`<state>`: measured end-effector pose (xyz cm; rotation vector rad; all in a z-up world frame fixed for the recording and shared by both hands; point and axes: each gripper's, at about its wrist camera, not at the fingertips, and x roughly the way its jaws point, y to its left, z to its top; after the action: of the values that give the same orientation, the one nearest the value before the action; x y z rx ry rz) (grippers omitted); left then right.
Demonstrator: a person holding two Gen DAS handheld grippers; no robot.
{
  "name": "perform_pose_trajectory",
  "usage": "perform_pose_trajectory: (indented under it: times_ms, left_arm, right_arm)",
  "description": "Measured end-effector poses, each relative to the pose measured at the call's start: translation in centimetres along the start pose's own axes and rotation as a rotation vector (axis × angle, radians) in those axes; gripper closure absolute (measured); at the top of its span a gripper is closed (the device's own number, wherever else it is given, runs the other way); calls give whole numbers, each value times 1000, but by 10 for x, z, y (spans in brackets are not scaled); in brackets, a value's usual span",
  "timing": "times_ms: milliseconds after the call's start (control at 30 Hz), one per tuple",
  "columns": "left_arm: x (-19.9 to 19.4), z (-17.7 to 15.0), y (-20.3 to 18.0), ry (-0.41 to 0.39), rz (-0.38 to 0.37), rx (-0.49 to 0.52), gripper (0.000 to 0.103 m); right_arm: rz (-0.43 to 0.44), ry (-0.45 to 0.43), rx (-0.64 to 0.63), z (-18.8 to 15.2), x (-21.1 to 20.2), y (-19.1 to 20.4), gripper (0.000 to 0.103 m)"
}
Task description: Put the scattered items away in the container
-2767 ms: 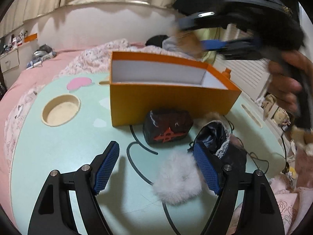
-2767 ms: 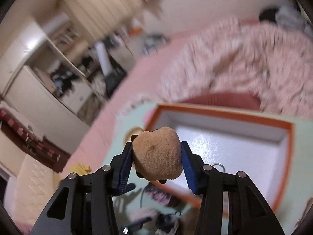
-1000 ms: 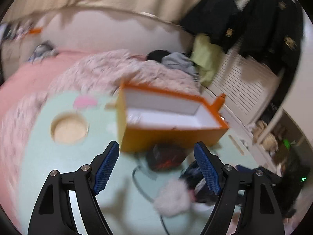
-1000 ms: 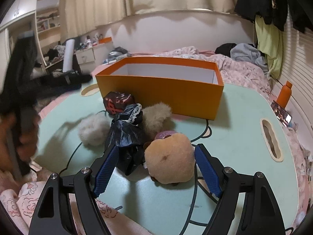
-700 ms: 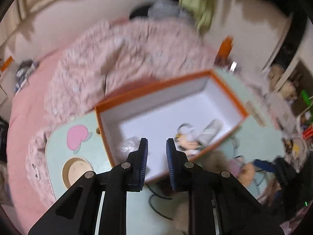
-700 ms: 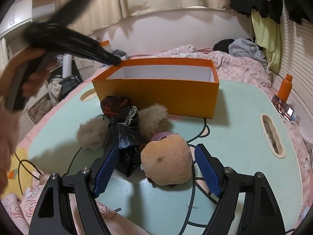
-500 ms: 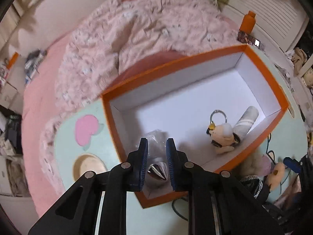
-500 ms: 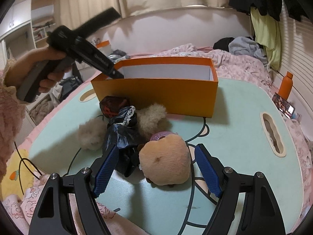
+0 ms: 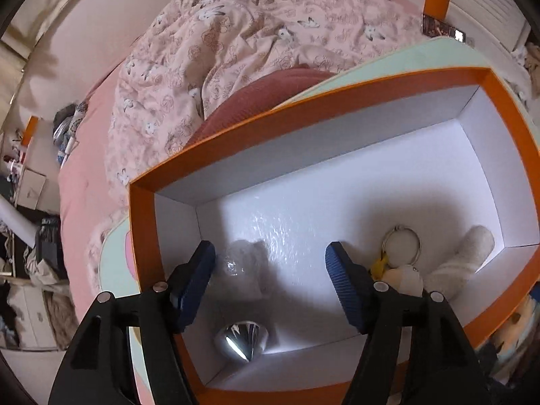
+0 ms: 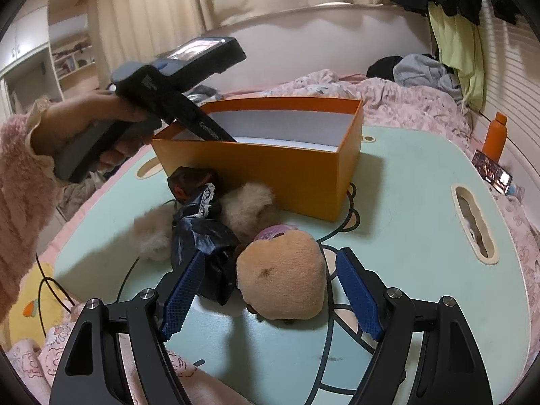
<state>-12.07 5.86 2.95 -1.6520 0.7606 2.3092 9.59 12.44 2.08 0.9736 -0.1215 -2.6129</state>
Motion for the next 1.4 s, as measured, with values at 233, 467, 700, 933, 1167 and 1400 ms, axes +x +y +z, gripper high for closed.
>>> perform_pose_trajectory:
  times_ms: [233,467,700,933,1167,1400]
  left_arm:
    - [-13,-6,33,-50,-93,-87,86]
    - [-98,-44,54,-331,-404,-190,86]
    - [-100,-124,26,-487,-539,-249,86]
    - [-60,-166,21,-658,-623,-454,79]
    - [-42,-179,19,-732,-559,-587,35]
    - [-38,-184,19,-762,-525,-602,25]
  right_arm:
    - [4,4,7,0,1,-3,23]
    - [5,4,10,1,1,-5,23]
    - [8,13,13,0,2,-5,23]
    - [10,16,14,0,3,-5,23]
    - [8,10,18,-1,4,-6,23]
    - [66,-59,12,21,-11,-10,23]
